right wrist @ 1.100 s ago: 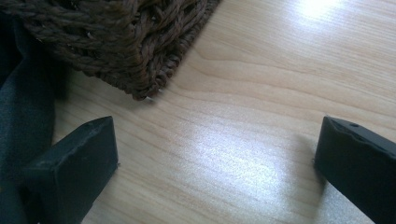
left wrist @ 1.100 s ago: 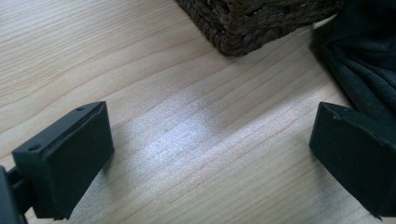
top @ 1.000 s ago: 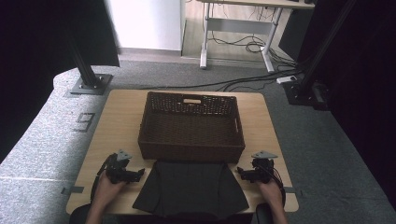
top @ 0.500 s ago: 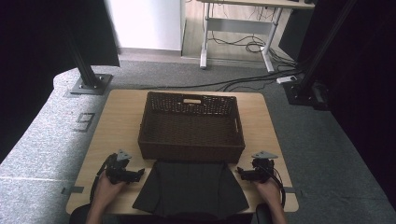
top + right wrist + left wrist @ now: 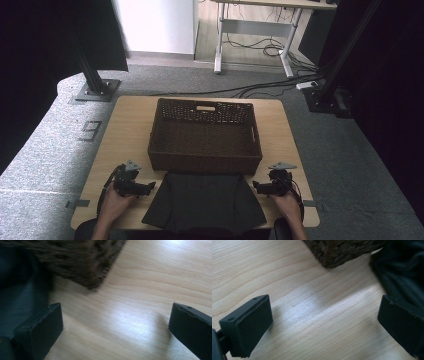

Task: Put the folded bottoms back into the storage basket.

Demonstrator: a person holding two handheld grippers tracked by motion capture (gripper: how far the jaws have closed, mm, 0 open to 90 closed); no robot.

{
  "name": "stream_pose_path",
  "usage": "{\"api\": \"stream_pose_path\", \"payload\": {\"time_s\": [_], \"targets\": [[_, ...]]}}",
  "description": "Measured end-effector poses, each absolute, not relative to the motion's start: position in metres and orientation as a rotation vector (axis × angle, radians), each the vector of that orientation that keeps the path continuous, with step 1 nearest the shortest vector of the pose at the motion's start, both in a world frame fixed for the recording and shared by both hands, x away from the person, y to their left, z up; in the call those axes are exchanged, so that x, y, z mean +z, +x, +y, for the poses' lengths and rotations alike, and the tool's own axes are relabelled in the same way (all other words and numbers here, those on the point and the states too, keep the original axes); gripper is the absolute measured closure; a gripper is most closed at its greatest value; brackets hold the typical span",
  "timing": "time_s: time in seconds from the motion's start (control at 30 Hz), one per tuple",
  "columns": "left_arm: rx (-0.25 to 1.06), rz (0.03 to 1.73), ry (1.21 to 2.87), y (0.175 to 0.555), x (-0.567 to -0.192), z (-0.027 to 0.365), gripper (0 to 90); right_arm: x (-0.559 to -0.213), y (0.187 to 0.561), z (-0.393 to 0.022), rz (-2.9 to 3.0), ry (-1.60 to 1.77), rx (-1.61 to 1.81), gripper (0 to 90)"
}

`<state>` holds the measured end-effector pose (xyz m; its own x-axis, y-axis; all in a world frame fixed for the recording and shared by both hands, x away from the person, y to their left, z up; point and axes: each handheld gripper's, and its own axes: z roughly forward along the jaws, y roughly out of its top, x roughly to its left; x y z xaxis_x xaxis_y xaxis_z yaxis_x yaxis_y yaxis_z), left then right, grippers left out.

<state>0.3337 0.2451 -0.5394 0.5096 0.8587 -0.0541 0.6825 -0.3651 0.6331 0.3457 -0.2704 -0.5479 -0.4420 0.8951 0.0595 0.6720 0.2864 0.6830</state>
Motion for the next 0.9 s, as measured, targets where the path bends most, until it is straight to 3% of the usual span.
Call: {"api": "stream_pose_path", "payload": {"time_s": [0.5, 0.9], "targets": [[0.378, 1.173, 2.139, 0.321, -0.515, 0.210, 0.5, -0.520, 0.322, -0.249, 2.271, 1.360, 1.017, 0.0], [0.351, 1.107, 2.149, 0.316, -0.507, 0.172, 0.5, -0.518, 0.315, -0.210, 2.330, 1.359, 1.070, 0.0]]}}
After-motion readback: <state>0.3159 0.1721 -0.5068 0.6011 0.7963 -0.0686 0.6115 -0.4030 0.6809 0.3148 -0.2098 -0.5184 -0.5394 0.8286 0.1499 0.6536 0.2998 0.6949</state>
